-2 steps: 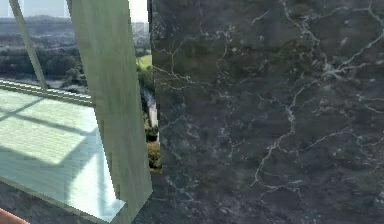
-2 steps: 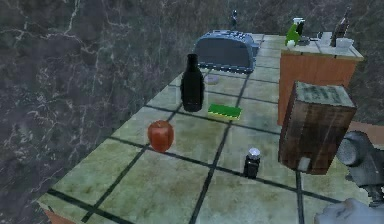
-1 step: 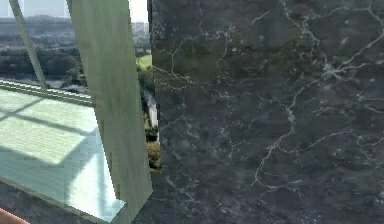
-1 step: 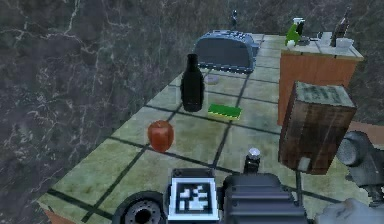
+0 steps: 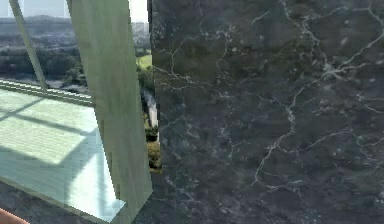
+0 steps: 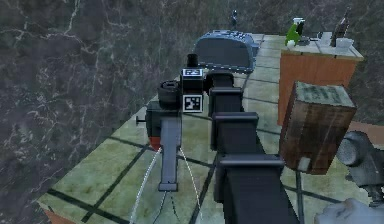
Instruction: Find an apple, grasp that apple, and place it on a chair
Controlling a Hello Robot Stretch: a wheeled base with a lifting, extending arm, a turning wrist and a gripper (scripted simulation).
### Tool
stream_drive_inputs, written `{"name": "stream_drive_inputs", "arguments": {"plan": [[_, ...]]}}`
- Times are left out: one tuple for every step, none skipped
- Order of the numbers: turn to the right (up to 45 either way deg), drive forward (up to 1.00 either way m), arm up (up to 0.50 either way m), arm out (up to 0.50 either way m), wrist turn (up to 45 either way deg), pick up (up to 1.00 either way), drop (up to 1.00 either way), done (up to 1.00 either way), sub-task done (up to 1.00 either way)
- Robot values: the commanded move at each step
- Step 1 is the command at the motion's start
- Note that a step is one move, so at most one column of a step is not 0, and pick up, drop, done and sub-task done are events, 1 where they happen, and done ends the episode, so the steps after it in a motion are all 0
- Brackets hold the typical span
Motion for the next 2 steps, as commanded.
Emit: {"name": "stream_drive_inputs", "arguments": {"plan": [[0.0, 0.0, 0.0, 0.0, 45.0, 0.0, 0.0, 0.0, 0.0], [0.0, 0.0, 0.0, 0.0, 45.0, 0.0, 0.0, 0.0, 0.0]]}}
